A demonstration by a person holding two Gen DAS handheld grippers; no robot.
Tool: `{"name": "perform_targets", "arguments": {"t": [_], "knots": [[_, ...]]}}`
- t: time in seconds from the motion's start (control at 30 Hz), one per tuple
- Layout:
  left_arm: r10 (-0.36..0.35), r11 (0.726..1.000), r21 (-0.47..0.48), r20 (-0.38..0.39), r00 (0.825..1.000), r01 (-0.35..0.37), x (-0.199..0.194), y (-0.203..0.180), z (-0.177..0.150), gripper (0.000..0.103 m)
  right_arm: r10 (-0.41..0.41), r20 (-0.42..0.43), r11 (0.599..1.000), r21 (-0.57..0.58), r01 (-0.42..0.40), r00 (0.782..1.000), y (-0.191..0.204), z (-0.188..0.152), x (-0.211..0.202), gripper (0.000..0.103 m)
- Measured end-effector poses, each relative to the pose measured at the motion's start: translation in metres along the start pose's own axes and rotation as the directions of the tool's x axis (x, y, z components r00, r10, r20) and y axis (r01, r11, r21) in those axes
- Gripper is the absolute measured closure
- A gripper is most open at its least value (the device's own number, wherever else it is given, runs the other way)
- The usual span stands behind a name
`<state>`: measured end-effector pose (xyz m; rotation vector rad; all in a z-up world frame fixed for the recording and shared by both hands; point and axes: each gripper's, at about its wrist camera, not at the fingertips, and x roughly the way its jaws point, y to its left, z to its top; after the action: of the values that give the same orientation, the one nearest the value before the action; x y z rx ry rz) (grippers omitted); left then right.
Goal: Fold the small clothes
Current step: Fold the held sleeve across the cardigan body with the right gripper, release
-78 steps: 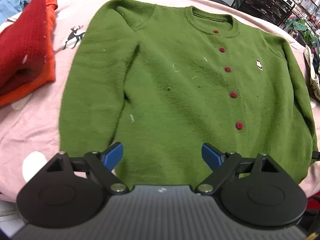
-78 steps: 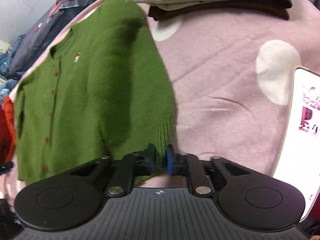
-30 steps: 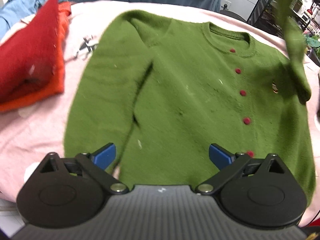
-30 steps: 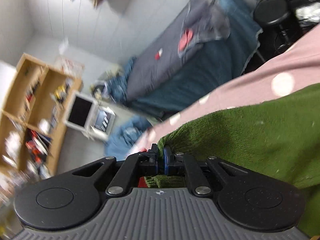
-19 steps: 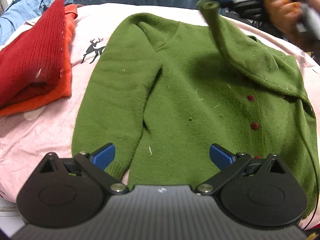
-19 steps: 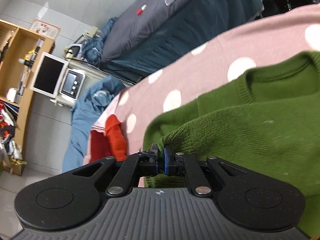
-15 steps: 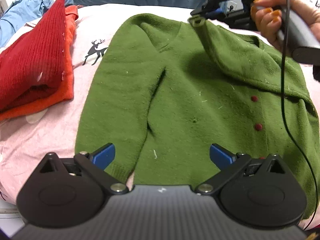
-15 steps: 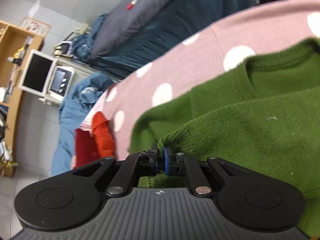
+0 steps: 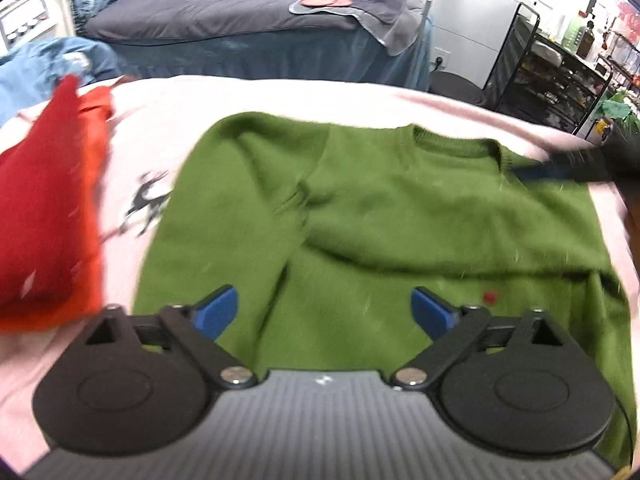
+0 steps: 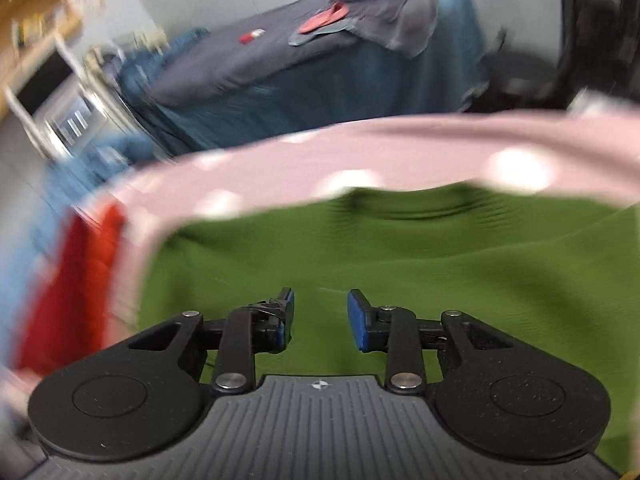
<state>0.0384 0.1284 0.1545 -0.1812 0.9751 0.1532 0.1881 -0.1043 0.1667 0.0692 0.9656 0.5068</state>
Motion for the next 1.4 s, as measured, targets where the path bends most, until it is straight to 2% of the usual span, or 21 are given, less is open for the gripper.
{"name": "perform_targets", "arguments": {"t": [0.07, 0.13, 0.2, 0.3, 0.4, 0.43, 0.5, 0.6, 0.7, 0.77, 0.87, 0.97, 1.07, 1.13, 1.2, 1.27, 1.33, 1.4], "knots": [[-0.019, 1.0, 0.011, -0.007, 1.0, 0.02, 0.019, -0.011, 0.017, 0.034, -0.116, 0.009, 0.988, -0.1, 0.116, 0.993, -0.02, -0.018, -0.013, 0.059], [-0.035, 0.999, 0.04, -0.012, 0.999, 0.036, 0.038, -0.024, 0.03, 0.036, -0.201, 0.008, 0.97, -0.138, 0.2, 0.979, -0.042, -0.037, -0.022, 0.063], [-0.044, 0.996, 0.074, -0.014, 0.999, 0.045, 0.057, -0.035, 0.038, 0.036, -0.244, -0.014, 0.961, -0.138, 0.24, 0.97, -0.062, -0.052, -0.028, 0.064], [0.02, 0.994, 0.112, -0.031, 0.999, -0.016, 0.088, -0.048, 0.048, 0.035, -0.276, -0.023, 0.951, -0.152, 0.27, 0.961, -0.077, -0.069, -0.03, 0.064], [0.078, 0.994, 0.08, -0.116, 0.99, -0.069, 0.125, -0.047, 0.057, 0.033, -0.344, -0.034, 0.918, -0.22, 0.329, 0.938, -0.079, -0.077, -0.025, 0.063], [0.098, 0.993, 0.077, -0.151, 0.984, -0.087, 0.136, -0.046, 0.057, 0.033, -0.347, -0.038, 0.918, -0.218, 0.331, 0.937, -0.081, -0.078, -0.025, 0.063], [0.129, 0.99, 0.082, -0.208, 0.97, -0.114, 0.155, -0.041, 0.055, 0.024, -0.353, -0.037, 0.914, -0.227, 0.336, 0.935, -0.085, -0.082, -0.026, 0.062], [0.107, 0.994, 0.046, -0.222, 0.969, -0.1, 0.161, -0.034, 0.056, 0.016, -0.341, -0.042, 0.923, -0.203, 0.326, 0.939, -0.095, -0.087, -0.024, 0.059], [0.111, 0.992, 0.075, -0.222, 0.969, -0.097, 0.164, -0.035, 0.055, 0.01, -0.319, -0.052, 0.939, -0.153, 0.308, 0.946, -0.104, -0.087, -0.023, 0.059], [0.117, 0.991, 0.086, -0.219, 0.969, -0.1, 0.165, -0.037, 0.055, 0.009, -0.326, -0.06, 0.935, -0.164, 0.313, 0.943, -0.101, -0.085, -0.019, 0.053], [0.117, 0.992, 0.066, -0.23, 0.966, -0.104, 0.163, -0.039, 0.057, 0.008, -0.341, -0.077, 0.931, -0.166, 0.326, 0.937, -0.096, -0.081, -0.017, 0.05], [0.112, 0.993, 0.056, -0.235, 0.966, -0.102, 0.155, -0.037, 0.061, 0.006, -0.326, -0.057, 0.942, -0.105, 0.319, 0.944, -0.096, -0.076, -0.028, 0.049], [0.092, 0.996, 0.039, -0.184, 0.979, -0.086, 0.127, -0.035, 0.053, 0.001, -0.278, 0.017, 0.959, -0.055, 0.279, 0.96, -0.087, -0.077, -0.053, 0.048], [0.072, 0.997, 0.033, -0.146, 0.987, -0.068, 0.105, -0.033, 0.044, 0.0, -0.243, 0.034, 0.967, -0.07, 0.245, 0.969, -0.077, -0.078, -0.064, 0.048], [0.062, 0.998, 0.031, -0.119, 0.991, -0.058, 0.082, -0.029, 0.032, 0.0, -0.223, 0.047, 0.969, -0.103, 0.227, 0.974, -0.065, -0.079, -0.073, 0.043], [0.078, 0.996, 0.039, -0.096, 0.992, -0.075, 0.058, -0.022, 0.017, 0.0, -0.202, 0.054, 0.969, -0.137, 0.208, 0.978, -0.052, -0.08, -0.078, 0.034], [0.122, 0.992, 0.033, -0.073, 0.99, -0.12, 0.033, -0.006, -0.004, 0.0, -0.171, 0.067, 0.971, -0.16, 0.18, 0.983, -0.039, -0.08, -0.083, 0.034], [0.176, 0.984, -0.018, -0.077, 0.981, -0.178, 0.014, 0.015, -0.03, 0.0, -0.131, 0.061, 0.974, -0.179, 0.14, 0.989, -0.025, -0.08, -0.085, 0.033]]}}
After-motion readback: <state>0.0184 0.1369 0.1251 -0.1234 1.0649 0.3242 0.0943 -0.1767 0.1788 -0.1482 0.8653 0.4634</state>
